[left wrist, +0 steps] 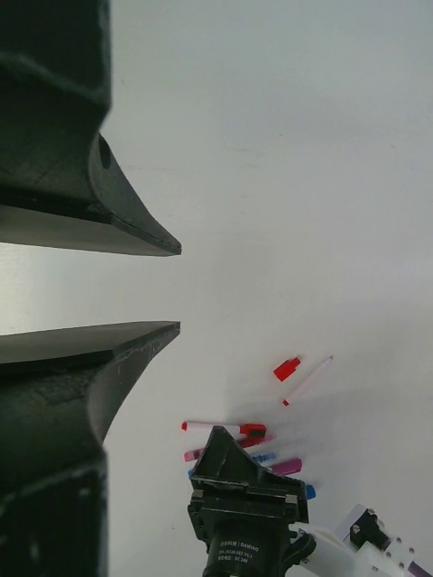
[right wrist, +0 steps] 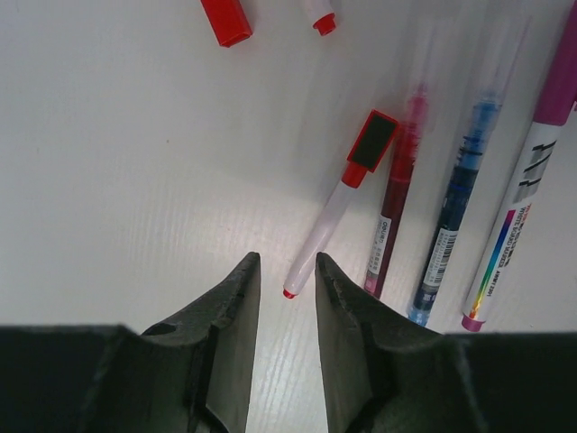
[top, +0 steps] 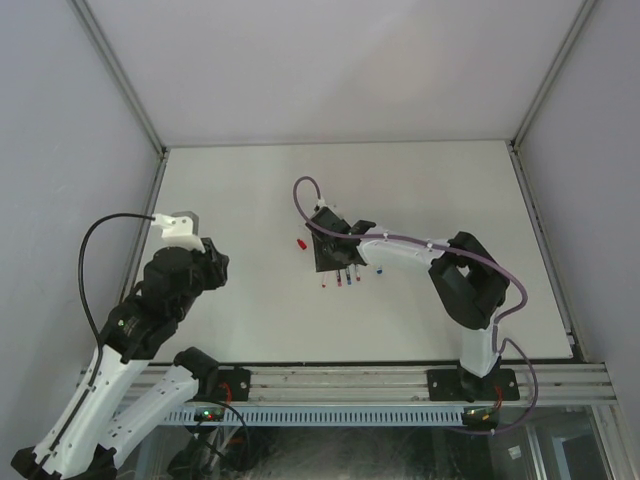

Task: Insert the pens into the pen caps
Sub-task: Adjust the pen at the center of the board.

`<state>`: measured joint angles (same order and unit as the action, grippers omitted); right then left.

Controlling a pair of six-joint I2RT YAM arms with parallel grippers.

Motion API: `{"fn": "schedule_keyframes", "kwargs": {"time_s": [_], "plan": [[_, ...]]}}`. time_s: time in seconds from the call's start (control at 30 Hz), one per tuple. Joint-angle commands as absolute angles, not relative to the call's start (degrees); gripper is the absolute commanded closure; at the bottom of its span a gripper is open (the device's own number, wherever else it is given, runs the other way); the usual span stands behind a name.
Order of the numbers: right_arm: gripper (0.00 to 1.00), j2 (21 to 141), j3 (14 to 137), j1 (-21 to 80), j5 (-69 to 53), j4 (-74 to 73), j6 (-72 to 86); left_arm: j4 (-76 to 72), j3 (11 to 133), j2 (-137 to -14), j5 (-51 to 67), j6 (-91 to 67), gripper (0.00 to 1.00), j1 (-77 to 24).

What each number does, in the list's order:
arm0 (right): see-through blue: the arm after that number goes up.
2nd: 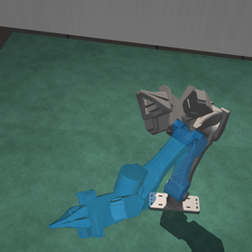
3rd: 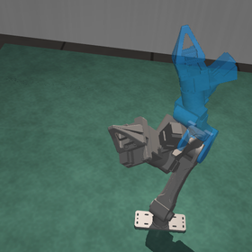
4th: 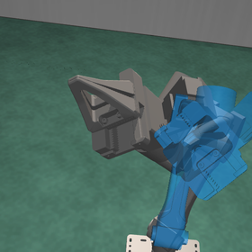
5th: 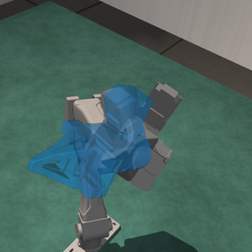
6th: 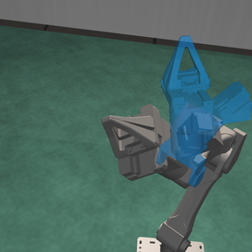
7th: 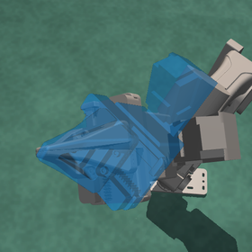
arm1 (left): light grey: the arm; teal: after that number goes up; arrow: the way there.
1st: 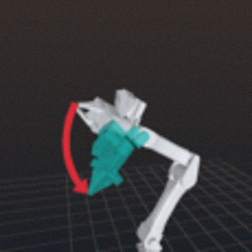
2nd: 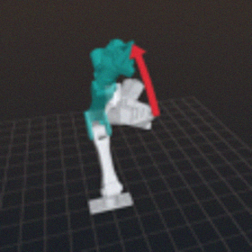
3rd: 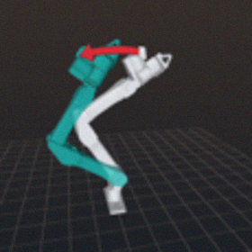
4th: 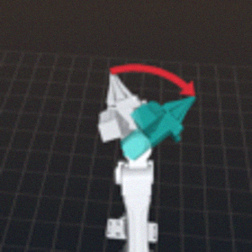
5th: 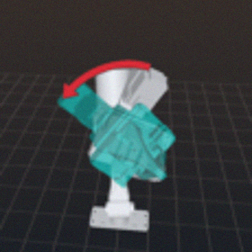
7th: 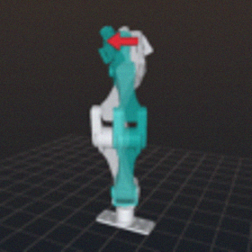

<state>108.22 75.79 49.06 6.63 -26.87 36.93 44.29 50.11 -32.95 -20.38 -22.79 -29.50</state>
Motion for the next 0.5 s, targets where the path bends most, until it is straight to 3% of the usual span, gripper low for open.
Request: {"fn": "schedule_keyframes", "kwargs": {"time_s": [0.0,0.47], "plan": [[0.70,108.92,79.10,49.83,10.49,-26.81,39.72,42.29,48.36,-32.80,-20.74,-21.31,0.61,-29.27],[0.70,112.77,80.90,49.49,9.80,-27.95,38.79,41.72,47.96,-32.67,-21.03,-21.77,0.61,-29.27]]}}
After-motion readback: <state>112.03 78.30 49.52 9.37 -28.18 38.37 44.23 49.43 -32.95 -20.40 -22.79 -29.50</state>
